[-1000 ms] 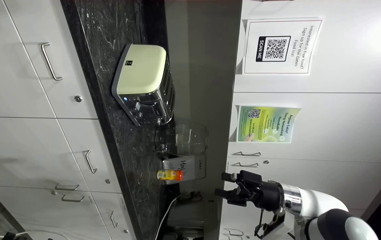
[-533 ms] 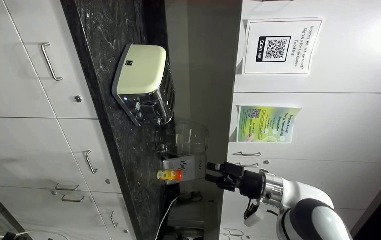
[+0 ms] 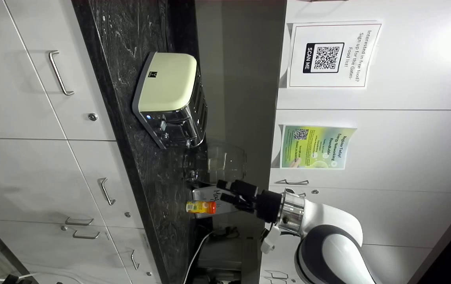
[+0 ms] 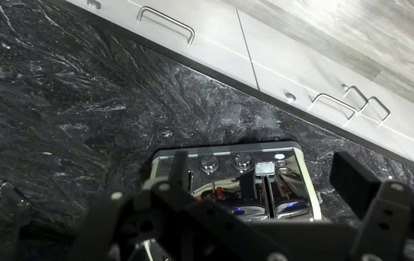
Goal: Release the left lever of the toaster
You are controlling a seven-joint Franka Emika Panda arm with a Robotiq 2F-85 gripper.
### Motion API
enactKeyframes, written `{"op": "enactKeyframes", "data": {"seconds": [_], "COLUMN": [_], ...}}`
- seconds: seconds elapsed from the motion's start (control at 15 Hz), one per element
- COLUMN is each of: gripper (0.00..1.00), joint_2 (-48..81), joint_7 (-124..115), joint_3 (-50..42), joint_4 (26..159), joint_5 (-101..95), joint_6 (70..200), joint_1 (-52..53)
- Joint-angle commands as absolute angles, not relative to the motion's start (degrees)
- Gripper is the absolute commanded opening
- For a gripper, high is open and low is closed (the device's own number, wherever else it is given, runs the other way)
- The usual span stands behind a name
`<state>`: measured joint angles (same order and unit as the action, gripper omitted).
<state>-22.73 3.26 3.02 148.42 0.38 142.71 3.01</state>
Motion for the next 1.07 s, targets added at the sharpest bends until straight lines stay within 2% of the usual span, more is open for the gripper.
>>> {"op": "enactKeyframes", "data": {"seconds": [0.0,0.6,1.0], "gripper": [1.0,1.0,1.0], "joint_2": [-18.2,-16.6,-12.6], "joint_7": [1.8,2.5,0.9], "joint_3": [3.7,3.7,6.0], "joint_4": [149.0,148.9,149.2], "joint_5": [0.4,0.2,-5.5], "joint_6": [147.5,145.8,156.4], "joint_1": [3.8,3.9,3.4]}}
